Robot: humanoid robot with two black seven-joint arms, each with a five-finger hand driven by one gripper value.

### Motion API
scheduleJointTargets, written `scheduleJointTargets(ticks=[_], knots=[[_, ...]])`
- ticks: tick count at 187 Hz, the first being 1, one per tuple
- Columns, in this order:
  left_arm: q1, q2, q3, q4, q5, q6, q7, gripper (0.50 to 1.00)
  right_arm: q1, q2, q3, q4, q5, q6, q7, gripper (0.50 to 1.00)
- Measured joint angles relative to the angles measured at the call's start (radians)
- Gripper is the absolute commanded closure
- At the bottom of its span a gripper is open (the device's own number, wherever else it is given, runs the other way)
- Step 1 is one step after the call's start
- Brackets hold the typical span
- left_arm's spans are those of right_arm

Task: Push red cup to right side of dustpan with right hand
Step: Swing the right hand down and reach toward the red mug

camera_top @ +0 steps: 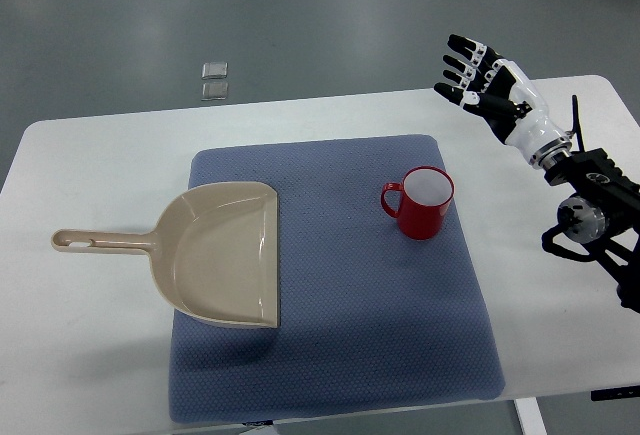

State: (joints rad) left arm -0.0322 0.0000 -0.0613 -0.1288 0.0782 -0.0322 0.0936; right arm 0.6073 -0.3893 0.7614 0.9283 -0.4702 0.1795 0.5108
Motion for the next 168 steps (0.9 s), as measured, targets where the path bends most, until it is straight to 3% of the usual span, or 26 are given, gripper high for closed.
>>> scheduleJointTargets(ticks=[39, 77, 168], knots=[[0.0, 0.0, 0.0, 0.0, 0.0, 0.0, 0.0, 0.5, -0.073, -0.099, 0.001, 0.049, -0.12, 0.08, 0.089, 0.572], [0.0, 0.0, 0.0, 0.0, 0.0, 0.0, 0.0, 0.5, -0.112, -0.15, 0.001, 0.063, -0.203, 0.161, 0.1, 0.572], [0.0, 0.0, 0.0, 0.0, 0.0, 0.0, 0.0, 0.5, -0.165, -0.098, 0.002, 0.055, -0.364, 0.097, 0.1, 0.572]])
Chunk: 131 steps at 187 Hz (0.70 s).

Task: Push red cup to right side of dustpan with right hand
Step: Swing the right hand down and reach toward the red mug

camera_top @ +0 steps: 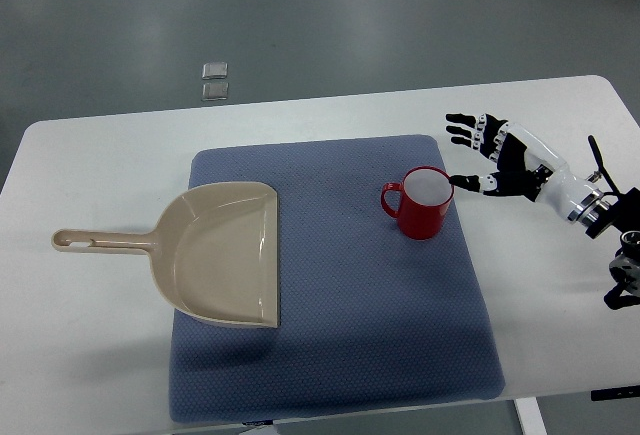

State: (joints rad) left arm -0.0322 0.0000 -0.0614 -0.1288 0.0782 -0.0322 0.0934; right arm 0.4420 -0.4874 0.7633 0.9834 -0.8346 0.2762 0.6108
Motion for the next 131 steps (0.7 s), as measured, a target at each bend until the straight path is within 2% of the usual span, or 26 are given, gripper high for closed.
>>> scheduleJointTargets(ticks=[45, 93, 131], knots=[[0.0, 0.0, 0.0, 0.0, 0.0, 0.0, 0.0, 0.5, -0.014, 0.028, 0.0, -0.002, -0.033, -0.034, 0.0, 0.572], [0.0, 0.0, 0.0, 0.0, 0.0, 0.0, 0.0, 0.5, -0.014, 0.068, 0.0, -0.003, -0.076, -0.103, 0.0, 0.572], [0.0, 0.0, 0.0, 0.0, 0.0, 0.0, 0.0, 0.5, -0.019, 0.085, 0.0, -0.006, -0.078, -0.113, 0.0, 0.572]])
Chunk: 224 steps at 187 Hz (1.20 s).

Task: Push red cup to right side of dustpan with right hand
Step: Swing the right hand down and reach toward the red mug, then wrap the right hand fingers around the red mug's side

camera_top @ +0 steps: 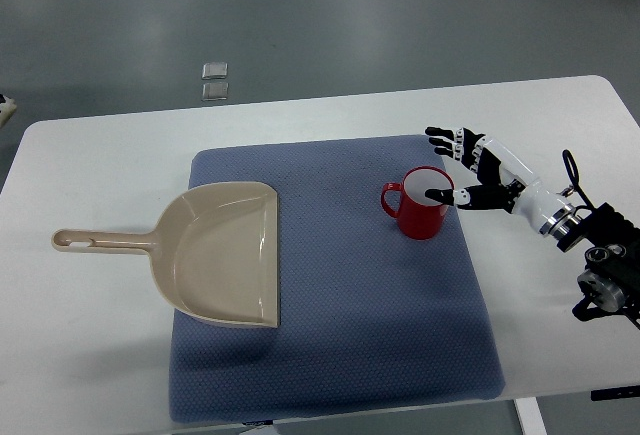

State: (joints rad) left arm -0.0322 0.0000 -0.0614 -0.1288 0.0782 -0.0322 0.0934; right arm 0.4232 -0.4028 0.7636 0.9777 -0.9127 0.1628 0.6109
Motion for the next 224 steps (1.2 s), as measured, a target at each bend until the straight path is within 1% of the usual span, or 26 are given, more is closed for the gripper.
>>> scheduleJointTargets(ticks=[114, 224], knots=[[0.0, 0.0, 0.0, 0.0, 0.0, 0.0, 0.0, 0.5, -0.014, 0.012, -0.001, 0.002, 0.0, 0.036, 0.0, 0.572], [0.0, 0.0, 0.0, 0.0, 0.0, 0.0, 0.0, 0.5, -0.018, 0.054, 0.01, -0.002, -0.022, 0.006, 0.0, 0.572]])
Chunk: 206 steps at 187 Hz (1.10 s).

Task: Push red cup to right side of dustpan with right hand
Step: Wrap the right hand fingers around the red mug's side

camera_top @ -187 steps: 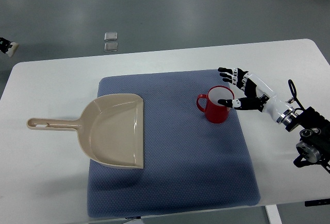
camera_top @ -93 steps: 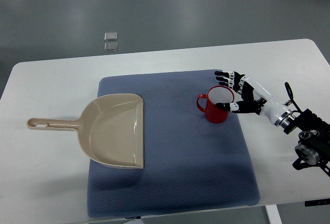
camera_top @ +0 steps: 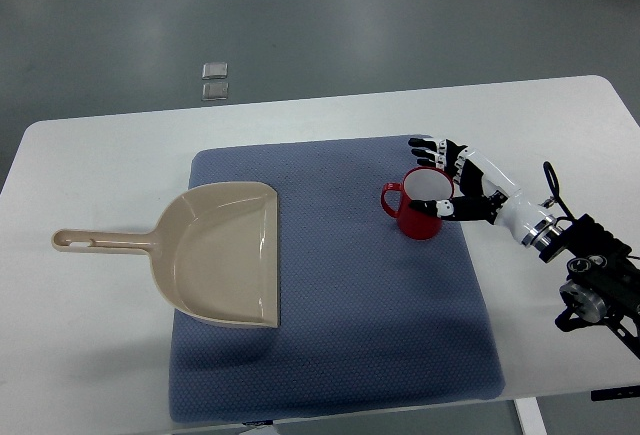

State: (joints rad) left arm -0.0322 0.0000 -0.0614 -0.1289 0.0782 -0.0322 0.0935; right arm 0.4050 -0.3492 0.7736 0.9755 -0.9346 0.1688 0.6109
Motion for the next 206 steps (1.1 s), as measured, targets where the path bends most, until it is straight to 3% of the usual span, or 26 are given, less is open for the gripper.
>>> scheduleJointTargets(ticks=[206], knots=[[0.0, 0.0, 0.0, 0.0, 0.0, 0.0, 0.0, 0.5, 0.003, 0.038, -0.004, -0.035, -0.072, -0.045, 0.0, 0.572]])
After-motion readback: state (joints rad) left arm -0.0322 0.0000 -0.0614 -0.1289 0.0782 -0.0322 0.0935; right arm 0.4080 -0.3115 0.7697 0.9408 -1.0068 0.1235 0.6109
